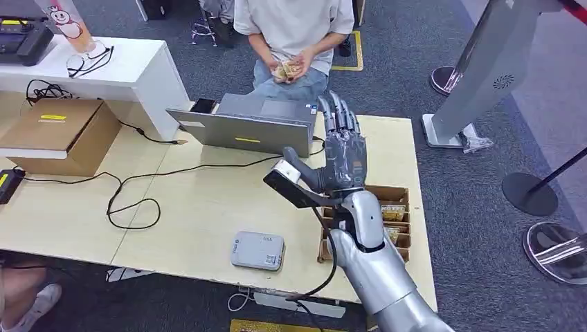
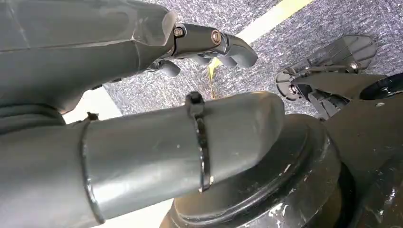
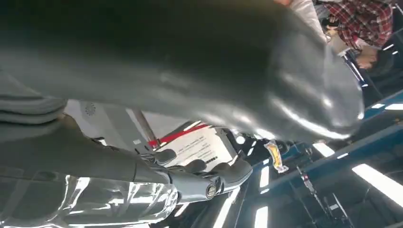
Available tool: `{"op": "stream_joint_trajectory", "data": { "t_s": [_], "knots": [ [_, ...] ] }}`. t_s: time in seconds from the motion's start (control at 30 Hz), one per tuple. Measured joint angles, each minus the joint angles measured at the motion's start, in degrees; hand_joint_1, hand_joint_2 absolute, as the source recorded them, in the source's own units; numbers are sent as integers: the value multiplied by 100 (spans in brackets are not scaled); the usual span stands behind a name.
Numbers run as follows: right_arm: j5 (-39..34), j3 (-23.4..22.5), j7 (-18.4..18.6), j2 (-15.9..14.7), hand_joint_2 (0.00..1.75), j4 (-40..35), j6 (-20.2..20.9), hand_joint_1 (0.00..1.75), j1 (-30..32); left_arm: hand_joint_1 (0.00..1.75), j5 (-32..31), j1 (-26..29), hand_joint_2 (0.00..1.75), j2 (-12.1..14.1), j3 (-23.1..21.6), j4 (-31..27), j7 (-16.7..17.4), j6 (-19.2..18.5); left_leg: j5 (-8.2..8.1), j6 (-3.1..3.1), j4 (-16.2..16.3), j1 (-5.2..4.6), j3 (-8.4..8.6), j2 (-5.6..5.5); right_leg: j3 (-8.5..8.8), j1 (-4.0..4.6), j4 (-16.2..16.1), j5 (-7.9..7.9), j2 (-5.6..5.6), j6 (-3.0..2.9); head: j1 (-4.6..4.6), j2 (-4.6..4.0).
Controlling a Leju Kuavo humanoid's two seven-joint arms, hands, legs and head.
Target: Pass the card to the sensor for recognition and then transmit it.
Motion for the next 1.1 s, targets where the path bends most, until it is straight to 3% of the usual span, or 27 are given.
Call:
{"op": "stream_joint_trajectory", "data": {
  "t_s": [0.1, 0.3, 0.5, 0.83, 1.1],
  "knots": [
    [-378, 0, -196, 0, 0, -200, 82, 0, 126, 0, 13, 5, 0, 0, 0, 0, -6, 15, 0, 0, 0, 0, 0, 0, 0, 0, 0, 0, 0, 0, 0, 0],
    [-2775, -63, -898, -2, 0, -799, 1175, 0, 478, 0, 24, 7, 0, 9, 0, 0, -17, -26, 0, 0, 0, 0, -1, 0, -1, 0, 0, -2, -1, -3, 0, 0],
    [-4274, -116, -1464, -66, 0, -1287, 1984, 0, 787, 0, 22, 8, 0, 35, -24, 0, -50, -61, -1, 0, 0, 0, -1, 0, -2, 0, 0, -2, 0, -3, 0, 0],
    [-5206, -116, -1875, -260, 0, -1862, 2594, 0, 1184, 0, 124, 79, 0, 39, -24, 0, -188, -15, -1, 0, 0, 0, -2, 0, -2, 0, 0, -2, 0, -3, 0, 0],
    [-5392, -116, -1952, -354, 0, -2105, 2717, 0, 1367, 0, 142, 126, 0, 39, -24, 0, -214, 24, -2, 1, 0, 0, -2, 0, -2, 0, 0, -3, 0, -3, 0, 0]
  ]
}}
